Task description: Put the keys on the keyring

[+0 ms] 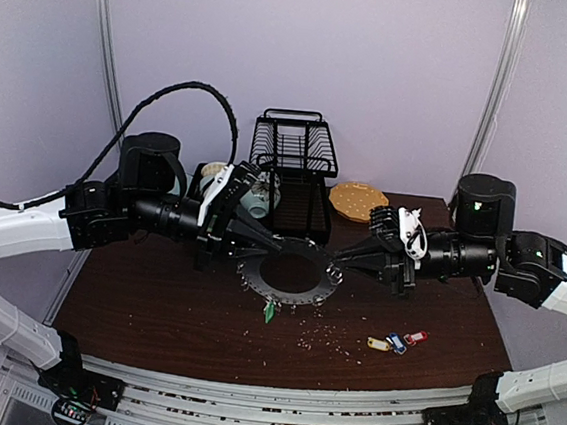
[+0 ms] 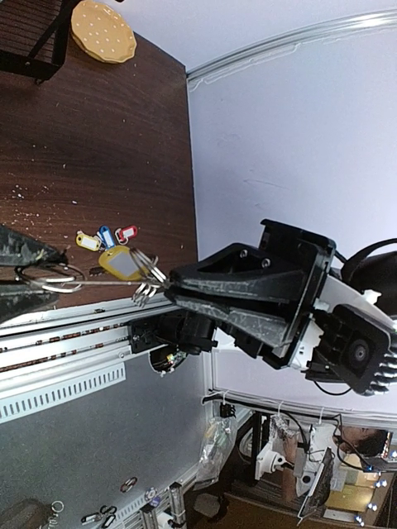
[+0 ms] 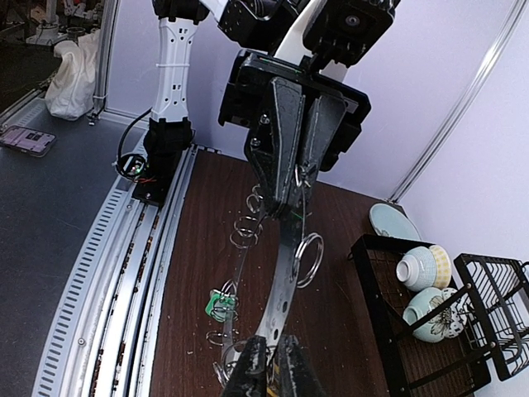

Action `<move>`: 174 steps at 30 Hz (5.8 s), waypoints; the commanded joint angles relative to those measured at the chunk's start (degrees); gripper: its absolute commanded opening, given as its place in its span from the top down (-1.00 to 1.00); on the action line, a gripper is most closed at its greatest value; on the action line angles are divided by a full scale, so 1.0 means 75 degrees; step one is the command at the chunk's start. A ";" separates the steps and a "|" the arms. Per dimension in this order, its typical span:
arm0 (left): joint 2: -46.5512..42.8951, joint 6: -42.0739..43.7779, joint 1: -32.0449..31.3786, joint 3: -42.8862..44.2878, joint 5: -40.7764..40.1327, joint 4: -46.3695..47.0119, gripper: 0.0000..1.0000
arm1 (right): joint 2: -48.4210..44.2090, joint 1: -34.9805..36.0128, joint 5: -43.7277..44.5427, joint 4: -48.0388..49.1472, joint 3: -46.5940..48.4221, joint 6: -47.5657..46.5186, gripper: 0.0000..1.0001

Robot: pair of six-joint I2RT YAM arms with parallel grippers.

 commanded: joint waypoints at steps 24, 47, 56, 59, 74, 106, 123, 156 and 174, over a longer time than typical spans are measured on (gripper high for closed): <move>-0.0781 -0.1473 0.0803 -0.1329 0.1049 0.2221 1.00 | -0.0824 -0.0942 0.1305 0.0745 -0.1024 0.0851 0.56; 0.0186 0.0181 0.0732 0.0049 0.2603 0.0108 1.00 | 0.0085 0.0270 -0.0768 0.1115 -0.1110 -0.0398 -0.16; 0.0040 0.0276 0.0701 -0.0029 0.2881 0.0119 1.00 | -0.0334 0.0107 -0.0327 0.0208 -0.1140 -0.1585 -0.18; 0.0086 0.0296 0.0689 0.0002 0.2950 0.0109 1.00 | -0.0326 0.0064 -0.0225 0.0282 -0.1265 -0.1636 -0.18; 0.0287 0.0283 0.0523 0.0145 0.2850 0.0110 1.00 | 0.0106 0.0226 -0.0984 0.1891 -0.1559 -0.1077 0.07; 0.0004 -0.0079 0.0448 -0.0393 0.2288 0.0748 1.00 | -0.0705 0.0094 0.0464 0.1233 -0.1625 -0.0799 0.61; 0.0091 0.0164 0.0446 -0.0368 0.2747 0.0579 1.00 | -0.0715 0.0141 -0.0661 0.1109 -0.1636 -0.0766 0.37; 0.0103 0.0212 0.0442 -0.0213 0.2859 0.0536 1.00 | -0.0740 0.0433 -0.0060 0.1392 -0.2022 -0.1216 0.21; 0.0215 0.0083 0.0401 -0.0182 0.2958 0.0647 1.00 | -0.0049 0.0464 -0.1099 0.2211 -0.1856 -0.1339 0.21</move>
